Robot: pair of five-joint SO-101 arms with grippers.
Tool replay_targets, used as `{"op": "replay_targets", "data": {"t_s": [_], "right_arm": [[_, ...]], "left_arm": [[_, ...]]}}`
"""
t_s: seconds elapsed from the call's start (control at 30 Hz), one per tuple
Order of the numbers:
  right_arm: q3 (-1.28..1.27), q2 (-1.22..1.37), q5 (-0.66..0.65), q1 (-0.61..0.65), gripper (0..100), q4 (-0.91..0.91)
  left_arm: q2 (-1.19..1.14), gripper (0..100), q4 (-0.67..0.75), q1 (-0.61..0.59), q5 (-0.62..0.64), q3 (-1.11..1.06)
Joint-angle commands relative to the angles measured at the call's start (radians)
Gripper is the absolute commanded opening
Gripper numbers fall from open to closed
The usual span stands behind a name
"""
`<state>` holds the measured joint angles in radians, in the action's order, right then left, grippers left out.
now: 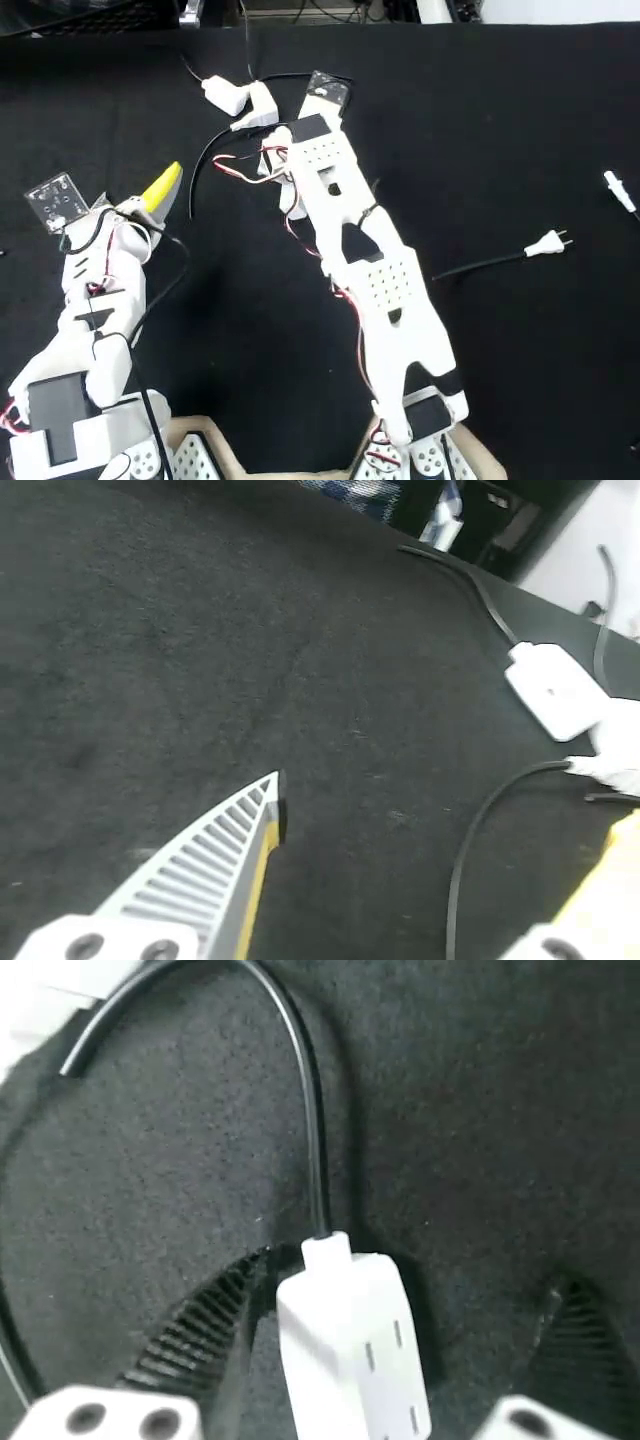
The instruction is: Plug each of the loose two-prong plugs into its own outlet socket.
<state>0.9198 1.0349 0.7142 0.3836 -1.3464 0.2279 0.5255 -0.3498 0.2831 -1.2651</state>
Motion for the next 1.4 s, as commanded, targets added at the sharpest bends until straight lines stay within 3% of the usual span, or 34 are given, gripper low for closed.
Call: {"op": "replay_targets", "data": {"t_s": [0.0,0.37,0.6,0.9,1.23,1.37], "right_arm": [[0.025,-0.008,-0.006,-0.015,40.0,-0.015],[0.255,0.001,-0.084,0.126,40.0,-0.166],[0.266,0.01,-0.091,0.199,40.0,-0.169],[0.297,0.004,-0.095,0.212,40.0,-0.183],[0.636,0.045,-0.219,0.252,40.0,-0.344],[0.751,0.105,-0.224,0.193,40.0,-0.393]], "left_arm": [[0.034,47,0.018,-0.036,-0.014,0.005],[0.034,47,0.018,-0.038,-0.015,0.01],[0.034,47,0.018,-0.022,-0.021,0.008],[0.034,47,0.018,-0.01,-0.023,0.007],[0.034,47,0.018,-0.015,-0.023,0.005],[0.034,47,0.018,-0.015,-0.023,0.005]]}}
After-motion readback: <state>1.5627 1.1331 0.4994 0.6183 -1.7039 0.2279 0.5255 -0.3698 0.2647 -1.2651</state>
